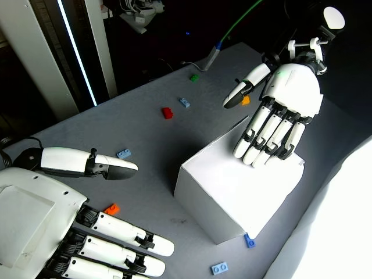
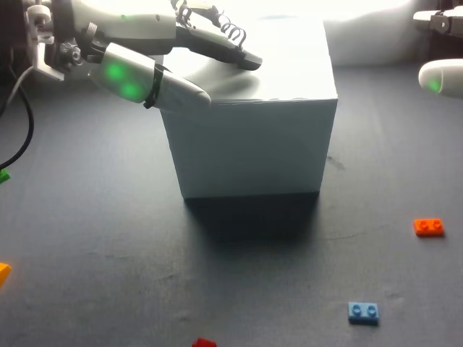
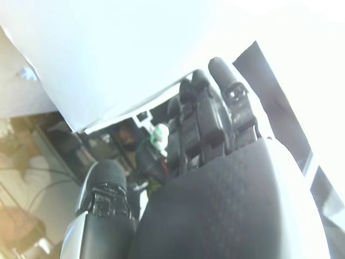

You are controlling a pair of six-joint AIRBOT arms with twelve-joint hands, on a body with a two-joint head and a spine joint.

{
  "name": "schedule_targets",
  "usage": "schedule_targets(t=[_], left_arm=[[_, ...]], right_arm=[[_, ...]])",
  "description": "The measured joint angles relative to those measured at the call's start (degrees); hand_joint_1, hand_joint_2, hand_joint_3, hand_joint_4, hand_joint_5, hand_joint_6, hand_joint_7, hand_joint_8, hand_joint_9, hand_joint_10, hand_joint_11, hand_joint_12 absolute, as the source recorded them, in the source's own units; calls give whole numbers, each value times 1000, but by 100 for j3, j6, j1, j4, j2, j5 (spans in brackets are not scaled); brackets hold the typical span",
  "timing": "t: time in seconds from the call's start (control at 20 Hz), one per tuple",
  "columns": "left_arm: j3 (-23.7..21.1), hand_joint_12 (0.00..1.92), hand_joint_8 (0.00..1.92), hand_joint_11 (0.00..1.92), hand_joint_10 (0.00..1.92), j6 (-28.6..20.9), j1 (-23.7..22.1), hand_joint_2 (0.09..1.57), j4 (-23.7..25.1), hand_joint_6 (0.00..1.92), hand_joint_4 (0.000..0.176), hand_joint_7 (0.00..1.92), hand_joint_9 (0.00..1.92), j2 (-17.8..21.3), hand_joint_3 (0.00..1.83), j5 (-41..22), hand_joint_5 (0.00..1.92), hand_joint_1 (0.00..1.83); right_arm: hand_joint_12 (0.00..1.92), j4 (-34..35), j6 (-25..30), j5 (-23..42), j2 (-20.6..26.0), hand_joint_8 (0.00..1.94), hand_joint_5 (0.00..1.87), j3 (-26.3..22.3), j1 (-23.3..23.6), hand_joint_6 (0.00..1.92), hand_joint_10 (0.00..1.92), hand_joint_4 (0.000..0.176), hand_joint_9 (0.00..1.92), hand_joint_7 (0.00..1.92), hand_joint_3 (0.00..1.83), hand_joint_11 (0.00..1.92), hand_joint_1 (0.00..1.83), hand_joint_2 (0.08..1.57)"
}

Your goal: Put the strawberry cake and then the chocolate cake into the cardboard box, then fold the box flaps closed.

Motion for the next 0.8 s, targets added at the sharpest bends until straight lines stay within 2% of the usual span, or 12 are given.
schedule_targets(t=[0.25,0.45,0.65,0.8], left_arm=[[-11,1149,2,0,5,2,28,1301,-52,4,0,345,386,28,0,9,265,0],[-101,1118,1,0,0,-94,-190,1300,275,4,0,344,373,151,0,2,268,0],[-505,1113,18,0,12,-131,-345,1290,380,13,0,391,402,645,0,111,295,0],[-1001,1078,2,0,1,-184,-474,1283,789,1,0,364,368,1113,0,83,262,0]], right_arm=[[925,-2,0,-2,0,1,294,0,0,5,1,0,337,315,0,0,0,1143],[943,-2,4,-2,0,6,304,0,0,7,9,0,361,342,1,0,0,1154],[902,-13,7,-4,0,0,305,0,0,2,1,0,350,324,0,0,0,1140],[936,-37,11,-2,0,6,329,0,0,10,8,0,371,347,0,0,0,1146]])
